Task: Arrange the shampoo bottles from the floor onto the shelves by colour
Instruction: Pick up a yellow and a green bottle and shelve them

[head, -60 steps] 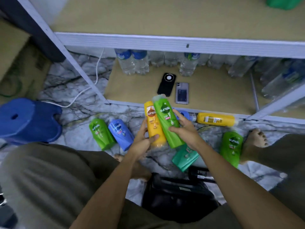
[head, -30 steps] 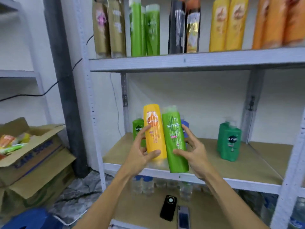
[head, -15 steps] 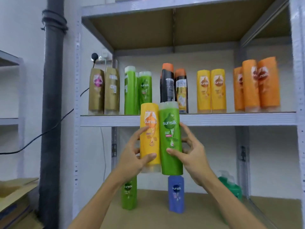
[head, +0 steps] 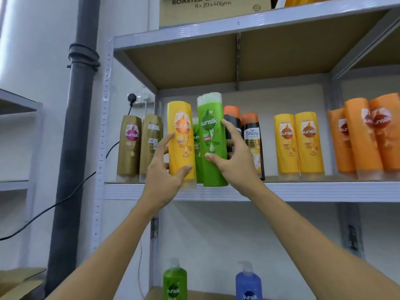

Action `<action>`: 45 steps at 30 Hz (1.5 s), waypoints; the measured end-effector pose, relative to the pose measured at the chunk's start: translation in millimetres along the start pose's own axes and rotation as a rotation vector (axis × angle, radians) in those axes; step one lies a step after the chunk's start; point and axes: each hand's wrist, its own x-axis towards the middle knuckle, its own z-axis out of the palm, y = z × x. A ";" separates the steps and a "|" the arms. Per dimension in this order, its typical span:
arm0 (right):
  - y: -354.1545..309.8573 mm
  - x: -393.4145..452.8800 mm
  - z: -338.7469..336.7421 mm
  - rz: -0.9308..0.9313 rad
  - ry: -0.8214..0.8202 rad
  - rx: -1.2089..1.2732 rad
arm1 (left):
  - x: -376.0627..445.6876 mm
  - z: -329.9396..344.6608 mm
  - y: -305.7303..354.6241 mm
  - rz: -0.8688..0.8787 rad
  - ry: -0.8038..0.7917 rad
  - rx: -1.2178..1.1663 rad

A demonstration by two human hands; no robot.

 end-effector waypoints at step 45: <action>55.4 3.0 55.2 0.204 -0.186 -0.643 | 11.8 -3.9 -30.2 0.013 0.089 0.119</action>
